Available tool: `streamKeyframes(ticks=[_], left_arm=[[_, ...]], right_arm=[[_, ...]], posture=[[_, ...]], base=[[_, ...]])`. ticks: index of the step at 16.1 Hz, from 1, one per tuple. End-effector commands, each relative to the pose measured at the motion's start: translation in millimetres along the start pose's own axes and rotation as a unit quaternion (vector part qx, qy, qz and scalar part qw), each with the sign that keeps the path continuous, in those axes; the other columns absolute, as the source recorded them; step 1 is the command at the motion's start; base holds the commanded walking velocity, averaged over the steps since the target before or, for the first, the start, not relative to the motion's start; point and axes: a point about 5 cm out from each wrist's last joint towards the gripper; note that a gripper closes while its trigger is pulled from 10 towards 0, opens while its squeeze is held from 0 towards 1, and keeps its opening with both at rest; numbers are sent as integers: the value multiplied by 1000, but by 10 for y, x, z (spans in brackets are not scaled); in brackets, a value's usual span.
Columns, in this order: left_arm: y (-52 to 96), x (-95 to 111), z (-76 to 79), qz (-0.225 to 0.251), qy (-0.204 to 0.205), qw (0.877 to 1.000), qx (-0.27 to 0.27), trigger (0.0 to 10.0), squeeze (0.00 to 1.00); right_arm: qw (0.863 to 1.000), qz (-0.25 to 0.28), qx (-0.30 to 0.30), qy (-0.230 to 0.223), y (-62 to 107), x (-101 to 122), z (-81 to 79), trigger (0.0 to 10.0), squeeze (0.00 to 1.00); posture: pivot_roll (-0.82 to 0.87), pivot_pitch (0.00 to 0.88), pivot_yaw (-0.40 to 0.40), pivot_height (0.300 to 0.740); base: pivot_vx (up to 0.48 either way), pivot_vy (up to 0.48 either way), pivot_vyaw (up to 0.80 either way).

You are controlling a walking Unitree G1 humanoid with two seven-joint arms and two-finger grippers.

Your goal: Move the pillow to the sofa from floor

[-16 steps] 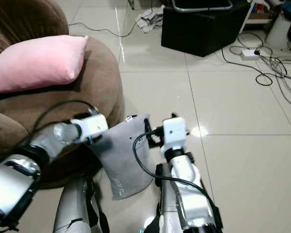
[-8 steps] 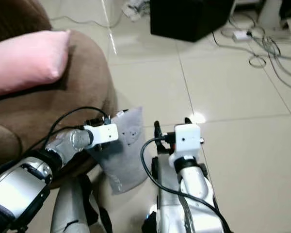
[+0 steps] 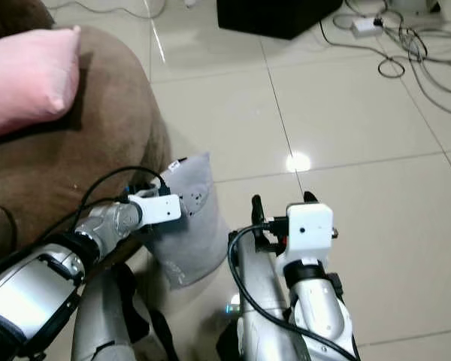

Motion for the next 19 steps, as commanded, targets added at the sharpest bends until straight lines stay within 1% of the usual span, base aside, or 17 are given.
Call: streamKeyframes(ticks=[1,5,7,8,9,10,12,14,15,16,17,18,19], left_arm=[[6,-87,11,-23,-12,1000,1,10000,0],[-11,-132,177,-38,-69,997,-1,10000,0],[-23,-81,227,-27,-77,997,3,10000,0],[-30,-29,250,-13,-78,997,2,10000,0],[-34,10,242,-3,-81,997,7,10000,0],[-34,71,178,10,-79,997,24,10000,0],[-29,148,87,26,-88,995,37,10000,0],[6,328,-203,55,-87,992,73,10000,0],[14,349,-247,58,-87,991,79,10000,0],[40,398,-377,63,-97,988,98,10000,0],[59,423,-462,64,-114,985,113,10000,0],[65,413,-493,56,-123,984,119,10000,0],[58,380,-476,43,-133,983,119,10000,0]], right_arm=[[1000,-10,-2,-1,62,14,-13,10000,353],[999,-28,-15,-5,173,16,-33,10000,349],[999,-36,-22,-7,218,8,-36,10000,349],[999,-40,-24,-8,235,-1,-38,10000,349],[999,-42,-25,-9,244,-8,-43,10000,353],[999,-44,-24,-9,244,-14,-51,10000,353],[999,-46,-20,-9,233,-18,-66,10000,349],[999,-44,-19,-11,226,-11,-70,10000,353],[999,-44,-19,-11,228,-8,-71,10000,353],[999,-45,-18,-12,232,-6,-81,10000,349],[999,-47,-16,-14,239,-10,-98,10000,349],[998,-50,-15,-18,248,-17,-122,10000,353],[998,-53,-16,-22,266,-20,-148,10000,353]], posture=[[-493,339,93,522],[-541,357,112,522],[-548,360,119,522],[-548,363,122,522],[-543,363,123,522],[-531,363,123,522],[-524,362,124,522],[-510,367,125,522],[-508,370,125,522],[-501,379,129,522],[-498,384,134,522],[-502,390,139,522],[-511,394,143,522]], base=[[0,0,0],[0,0,0],[0,0,0],[0,0,0],[0,0,0],[0,0,0],[0,0,0],[0,0,0],[0,0,0],[0,0,0],[0,0,0],[0,0,0],[0,0,0]])
Point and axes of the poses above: a point about 5 cm out from each wrist's last joint towards the gripper, its own y axis pointing back from the gripper into the wrist, its own x axis along the axis of the wrist's last joint, z = x × y, and after that the axes turned 10 degrees about y, right-handed
